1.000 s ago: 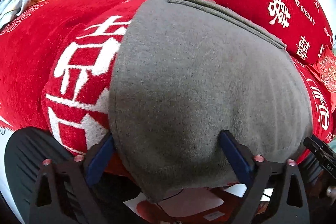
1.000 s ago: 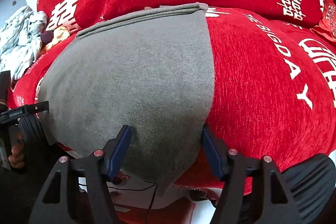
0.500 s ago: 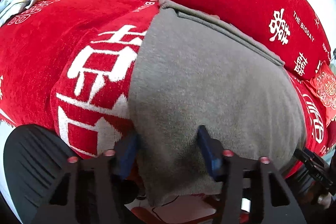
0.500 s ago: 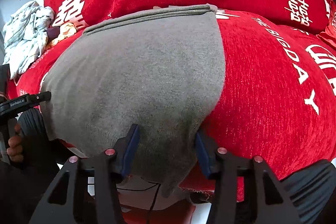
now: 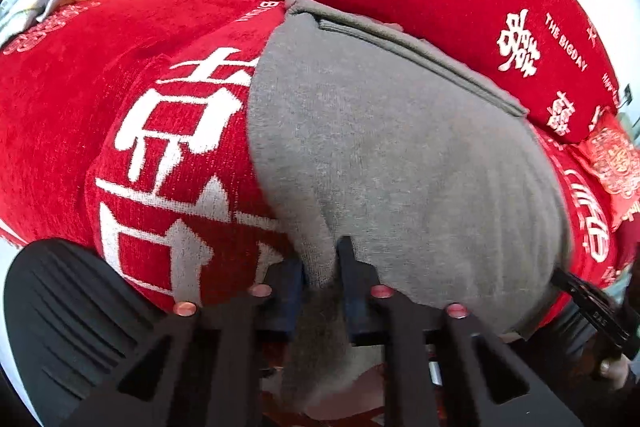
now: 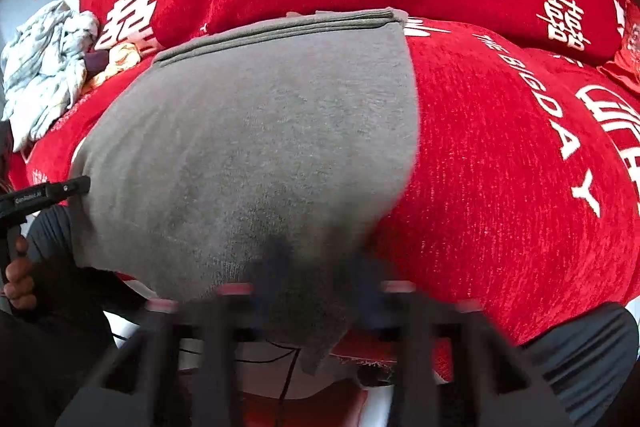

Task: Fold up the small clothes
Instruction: 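Grip the folded hem edge with both tools and lift it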

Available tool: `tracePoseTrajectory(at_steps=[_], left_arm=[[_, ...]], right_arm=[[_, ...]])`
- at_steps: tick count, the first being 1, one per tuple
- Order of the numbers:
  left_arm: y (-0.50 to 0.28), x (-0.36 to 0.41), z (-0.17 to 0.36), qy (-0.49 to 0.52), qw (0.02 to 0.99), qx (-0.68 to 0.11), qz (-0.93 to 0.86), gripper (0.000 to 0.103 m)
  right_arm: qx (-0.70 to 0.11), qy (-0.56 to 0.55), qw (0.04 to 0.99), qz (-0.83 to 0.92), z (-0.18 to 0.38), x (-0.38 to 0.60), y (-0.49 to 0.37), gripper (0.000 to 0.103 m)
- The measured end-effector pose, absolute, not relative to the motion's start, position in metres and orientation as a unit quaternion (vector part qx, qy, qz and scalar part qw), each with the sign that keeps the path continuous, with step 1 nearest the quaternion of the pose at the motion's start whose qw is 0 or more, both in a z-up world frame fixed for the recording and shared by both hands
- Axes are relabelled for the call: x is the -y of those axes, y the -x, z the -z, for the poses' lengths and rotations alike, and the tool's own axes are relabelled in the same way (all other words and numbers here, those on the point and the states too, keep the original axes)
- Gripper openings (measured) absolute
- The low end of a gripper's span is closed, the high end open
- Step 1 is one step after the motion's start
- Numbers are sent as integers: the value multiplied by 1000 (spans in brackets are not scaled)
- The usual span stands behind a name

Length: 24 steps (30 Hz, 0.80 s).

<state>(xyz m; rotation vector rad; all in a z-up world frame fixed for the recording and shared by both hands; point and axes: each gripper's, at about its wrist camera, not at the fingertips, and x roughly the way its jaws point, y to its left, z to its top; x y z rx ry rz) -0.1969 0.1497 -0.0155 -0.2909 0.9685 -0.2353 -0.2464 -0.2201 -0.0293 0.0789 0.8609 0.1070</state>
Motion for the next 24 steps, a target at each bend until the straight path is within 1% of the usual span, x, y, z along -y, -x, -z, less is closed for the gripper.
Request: tracePoseTrajectory(at_steps=[5,10,12,13,14,15,16,17,18,19,20,21,24], left_arm=[[198,-154,12,154,866,-461,121,15],[195,-160,19,176,856,-472,120,16],[195,-159,20,174,856,-472,117,16],[195,-158,19,171,857,-472,116,16],[196,-158,20,168,858,-472,116,20],[196,-157,21,166,857,-474,116,30],[196,-156,22,166,854,-477,122,36],[197,-154,21,164,854,-478,127,44],[197,-150,20,152,857,-477,123,42],[197,-146,20,138,860,-477,119,36],[198,-144,19,125,864,-474,112,16],[198,-144,17,129,863,-473,122,14],[197,-149,13,143,857,-479,124,13]], right_arm=[[-413,-141,894,-97,30,247,246,12],[-397,-198,887,-129,28,262,245,13],[-405,-202,880,-142,33,260,241,18],[-414,-199,877,-138,37,258,238,19],[-416,-199,876,-137,39,258,236,19],[-413,-198,878,-137,39,257,237,20],[-410,-199,879,-138,39,257,237,21],[-409,-197,880,-139,40,256,237,24],[-405,-196,881,-144,40,255,237,31],[-402,-194,882,-147,40,254,239,31],[-402,-182,886,-144,39,252,240,28],[-404,-171,888,-139,38,250,240,13],[-400,-183,885,-155,31,250,240,12]])
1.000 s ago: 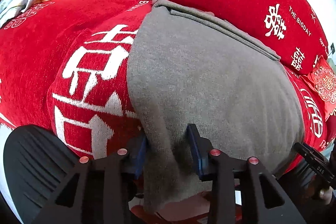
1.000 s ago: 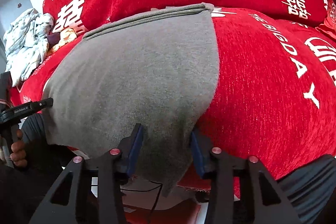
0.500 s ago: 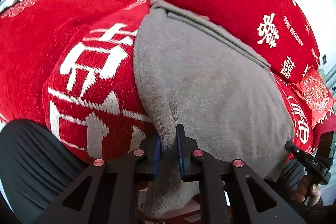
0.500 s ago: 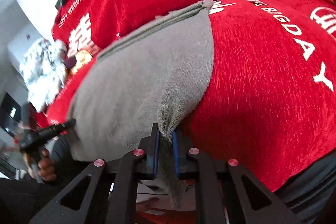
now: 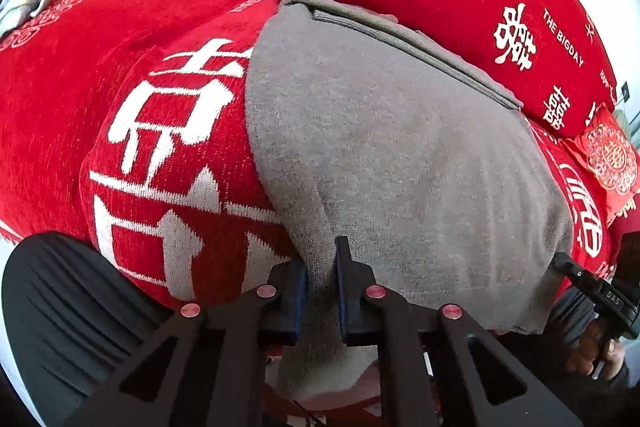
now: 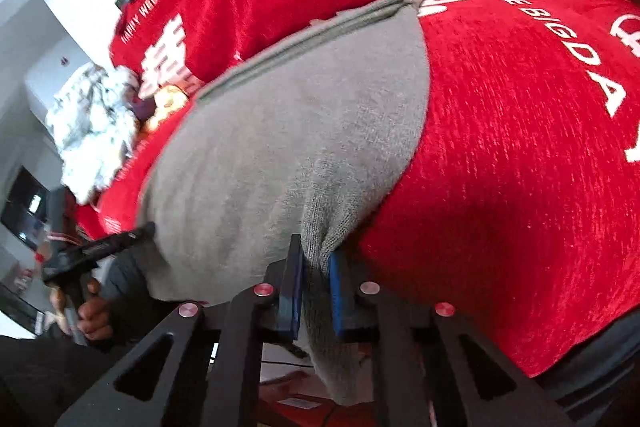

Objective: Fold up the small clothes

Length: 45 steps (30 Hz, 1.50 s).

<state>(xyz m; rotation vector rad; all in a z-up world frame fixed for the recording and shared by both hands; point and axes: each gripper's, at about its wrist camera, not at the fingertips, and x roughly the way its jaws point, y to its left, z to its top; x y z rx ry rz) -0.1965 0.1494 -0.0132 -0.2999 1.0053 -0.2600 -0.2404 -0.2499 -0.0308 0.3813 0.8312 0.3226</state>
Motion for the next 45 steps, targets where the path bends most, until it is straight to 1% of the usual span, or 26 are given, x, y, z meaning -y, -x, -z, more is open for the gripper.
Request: tracePoseTrajectory(at_steps=[4,6,12,19,26,30,38,45], left_arm=[[205,-154,-8,144,871,-451,132,13],[207,-155,-20,146,879,-434,135,13],[199,-156,-41,156,885,-416,141,13],[179,-156,-60,182,890,-394,143,13],[147,-163,-72,210,889,-386,131,13],[127,-153,-82,171,899,-388,113,13],[96,-146,-87,147,900,-397,102,13],[76,-135,-82,121,899,-413,85,13]], right_arm=[[-378,-189,888,-182,12,255,245,12],[-362,-207,887,-199,3,262,246,12],[-311,-279,879,-228,-13,282,245,12],[-288,-306,881,-219,-28,284,236,12],[-281,-326,883,-189,-44,296,207,12],[-277,-323,887,-178,-56,295,187,12],[-292,-304,895,-146,-63,295,158,12],[-310,-277,902,-117,-62,291,137,12]])
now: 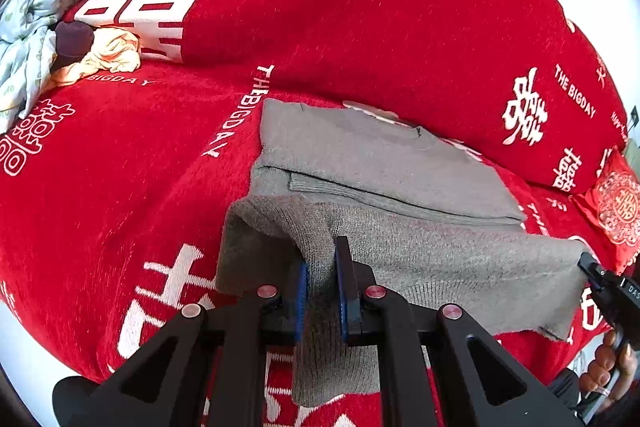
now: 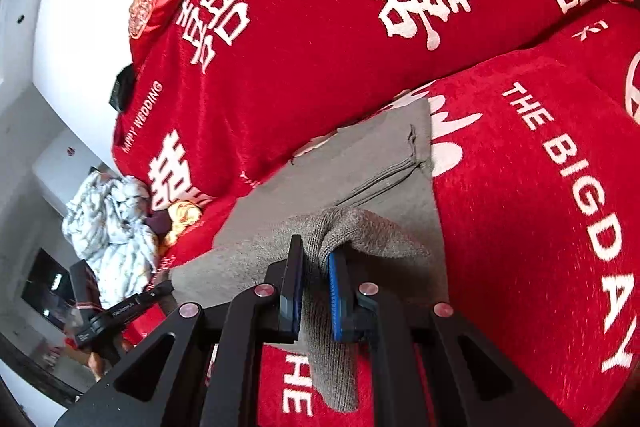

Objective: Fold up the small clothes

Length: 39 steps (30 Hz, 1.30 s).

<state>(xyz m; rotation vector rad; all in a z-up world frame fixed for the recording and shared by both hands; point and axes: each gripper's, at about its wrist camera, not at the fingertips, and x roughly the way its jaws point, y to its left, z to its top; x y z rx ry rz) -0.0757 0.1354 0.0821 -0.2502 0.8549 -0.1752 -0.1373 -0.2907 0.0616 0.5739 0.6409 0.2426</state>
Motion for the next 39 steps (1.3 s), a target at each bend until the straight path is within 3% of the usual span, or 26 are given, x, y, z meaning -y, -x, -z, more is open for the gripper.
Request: tracePoseTrajectory(at_steps=[39], left_arm=[[-7,-117,-100,104,893,-430,78,13]], right_arm=[[-350,-220,908,-62,-84,280,55,12]])
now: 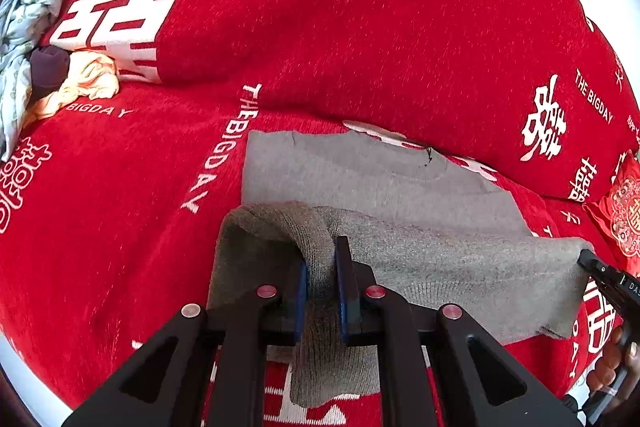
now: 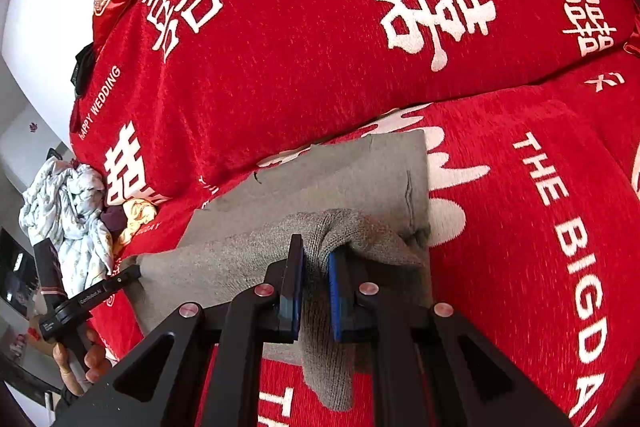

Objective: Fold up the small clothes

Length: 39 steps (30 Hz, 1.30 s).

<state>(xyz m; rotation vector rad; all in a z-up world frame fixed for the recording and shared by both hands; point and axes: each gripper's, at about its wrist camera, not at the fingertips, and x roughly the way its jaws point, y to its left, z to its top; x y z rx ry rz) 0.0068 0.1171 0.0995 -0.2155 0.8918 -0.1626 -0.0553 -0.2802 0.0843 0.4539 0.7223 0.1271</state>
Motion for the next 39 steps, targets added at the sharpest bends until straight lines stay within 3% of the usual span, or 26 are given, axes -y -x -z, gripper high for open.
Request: tracePoseTrajectory(at_steps=[28,39], left_arm=[[-72,-96,-96,97,881,-456,75,13],[-95,-89,-68,87,871,-478,69,13]], right_arm=[[-368,-225,901,-52,-75,298,-4,12],[-388,-219,895,-41,-54,303,-31,12]])
